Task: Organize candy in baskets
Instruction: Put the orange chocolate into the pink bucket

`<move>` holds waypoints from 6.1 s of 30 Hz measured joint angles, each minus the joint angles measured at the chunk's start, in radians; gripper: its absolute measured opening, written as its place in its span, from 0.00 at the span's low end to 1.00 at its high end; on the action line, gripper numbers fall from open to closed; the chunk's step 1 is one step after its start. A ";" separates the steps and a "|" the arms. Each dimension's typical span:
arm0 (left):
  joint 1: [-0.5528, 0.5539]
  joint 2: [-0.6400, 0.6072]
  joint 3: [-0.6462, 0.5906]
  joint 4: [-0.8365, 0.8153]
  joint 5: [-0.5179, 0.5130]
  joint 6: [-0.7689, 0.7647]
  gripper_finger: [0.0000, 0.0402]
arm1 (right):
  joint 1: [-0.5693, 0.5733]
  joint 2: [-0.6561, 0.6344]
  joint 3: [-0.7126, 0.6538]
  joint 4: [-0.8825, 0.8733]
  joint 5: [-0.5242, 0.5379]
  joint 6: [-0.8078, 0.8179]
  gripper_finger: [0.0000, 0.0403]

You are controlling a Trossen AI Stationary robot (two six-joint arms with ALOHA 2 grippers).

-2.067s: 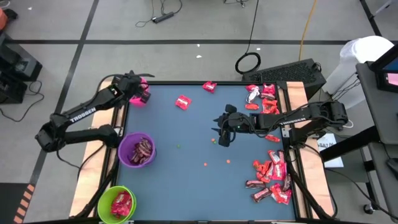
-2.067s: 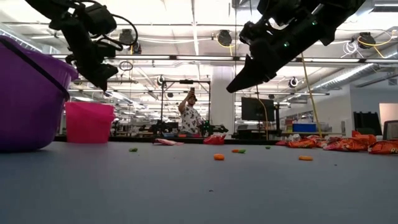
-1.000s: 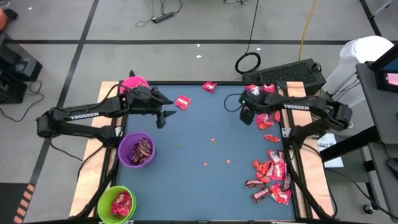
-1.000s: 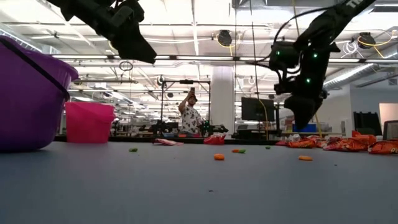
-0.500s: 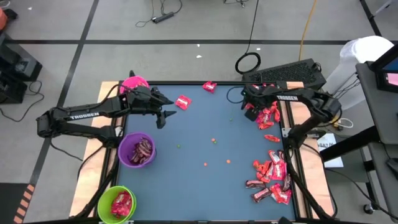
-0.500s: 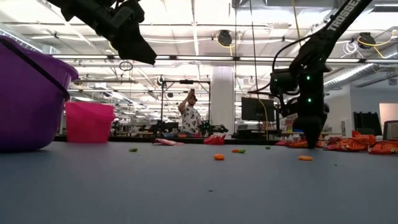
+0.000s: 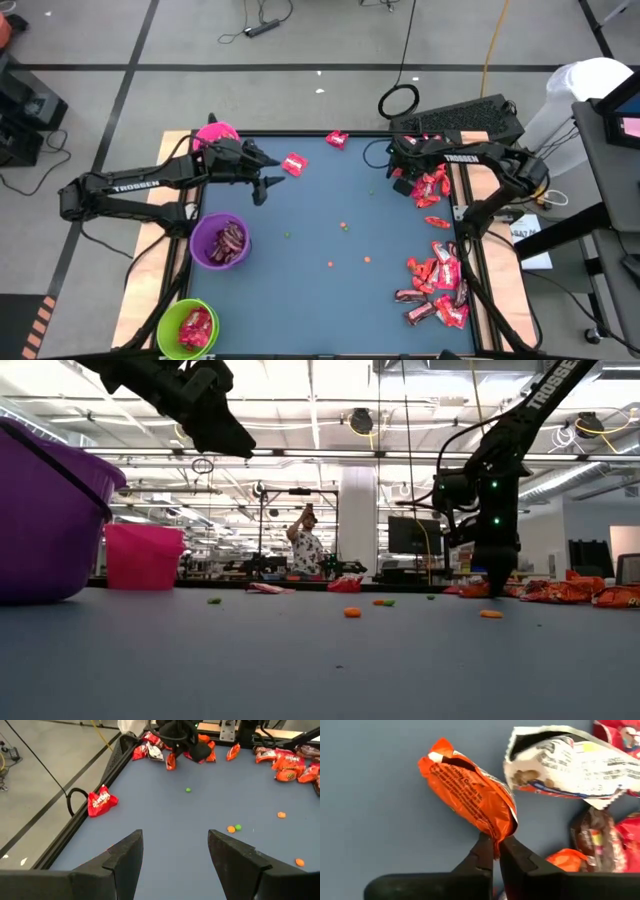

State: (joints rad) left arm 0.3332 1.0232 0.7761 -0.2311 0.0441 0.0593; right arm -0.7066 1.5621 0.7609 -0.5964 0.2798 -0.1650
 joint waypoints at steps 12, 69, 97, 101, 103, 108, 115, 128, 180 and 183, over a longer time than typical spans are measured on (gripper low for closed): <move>-0.003 0.002 0.000 0.017 0.002 0.009 0.57 | 0.184 -0.004 0.001 0.080 -0.146 0.100 0.00; -0.240 0.344 0.000 0.532 0.033 0.288 0.38 | 0.607 0.102 0.001 1.352 -0.334 0.206 0.00; -0.184 0.093 0.000 0.189 -0.345 0.185 0.21 | 0.608 -0.195 0.003 0.826 -0.238 0.134 0.45; -0.120 0.031 0.000 0.072 -0.444 0.145 0.21 | 0.608 -0.190 0.003 0.773 -0.221 0.144 0.45; -0.078 0.012 0.000 0.029 -0.493 0.111 0.21 | 0.608 -0.182 0.003 0.761 -0.223 0.150 0.45; 0.048 -0.016 0.000 -0.102 -0.575 0.053 0.21 | 0.608 -0.173 0.002 0.758 -0.224 0.153 0.45; 0.250 -0.020 0.000 -0.267 -0.583 -0.051 0.21 | 0.608 -0.172 0.002 0.738 -0.225 0.153 0.45; 0.480 -0.019 0.000 -0.316 -0.552 -0.050 0.22 | 0.608 -0.172 0.002 0.735 -0.225 0.161 0.45; -0.002 -0.010 -0.446 0.777 0.129 -0.081 0.50 | 0.355 -0.271 0.002 -0.417 -0.047 0.544 0.33; -0.002 -0.010 -0.446 0.769 0.129 -0.081 0.50 | 0.329 -0.253 0.002 -0.503 -0.095 0.560 0.33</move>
State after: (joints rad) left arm 0.3313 1.0134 0.3302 0.5380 0.1734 -0.0212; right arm -0.3776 1.3088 0.7630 -1.0990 0.1845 0.3951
